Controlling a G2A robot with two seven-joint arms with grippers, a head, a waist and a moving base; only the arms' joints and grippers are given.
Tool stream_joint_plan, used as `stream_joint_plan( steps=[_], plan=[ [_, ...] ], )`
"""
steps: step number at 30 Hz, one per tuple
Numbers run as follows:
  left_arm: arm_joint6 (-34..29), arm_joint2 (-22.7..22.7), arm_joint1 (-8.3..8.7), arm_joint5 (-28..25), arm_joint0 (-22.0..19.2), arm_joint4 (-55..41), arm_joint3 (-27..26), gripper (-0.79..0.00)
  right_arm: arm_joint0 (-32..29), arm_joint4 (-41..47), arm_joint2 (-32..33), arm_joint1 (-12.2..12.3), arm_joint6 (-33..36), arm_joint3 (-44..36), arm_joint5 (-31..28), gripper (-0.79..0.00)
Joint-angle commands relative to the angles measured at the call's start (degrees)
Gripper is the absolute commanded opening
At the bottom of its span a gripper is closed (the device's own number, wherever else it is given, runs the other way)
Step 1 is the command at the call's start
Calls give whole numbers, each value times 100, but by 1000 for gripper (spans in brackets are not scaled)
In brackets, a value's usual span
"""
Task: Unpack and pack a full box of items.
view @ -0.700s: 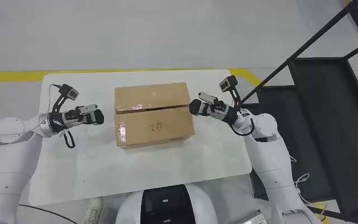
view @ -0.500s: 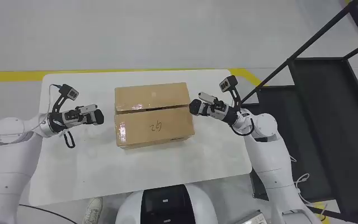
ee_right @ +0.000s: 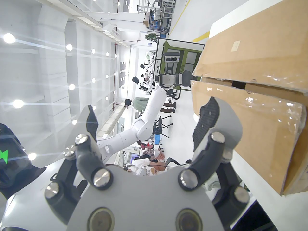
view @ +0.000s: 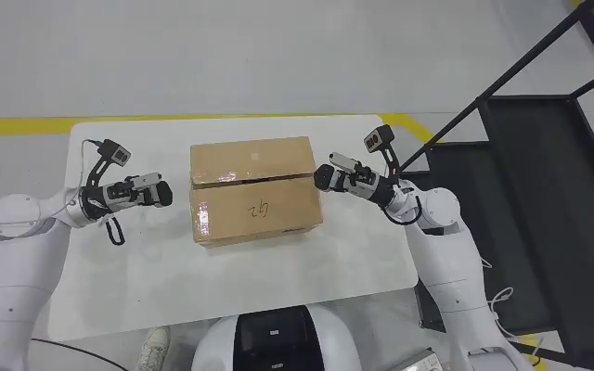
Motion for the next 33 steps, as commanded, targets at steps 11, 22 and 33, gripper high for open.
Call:
stream_joint_plan(
  steps=[11, 22, 33],
  plan=[
    [242, -89, 18, 100, 203, 27, -253, 0, 154, -1544, -196, 99, -311, 195, -102, 0],
    [306, -351, 77, 112, 434, 43, -482, 0, 459, -2147, -492, 137, -788, 779, -324, 0],
    [414, -499, 108, 158, 626, 117, -727, 0, 232, -1176, -422, 238, 195, 516, -735, 0]
  ],
)
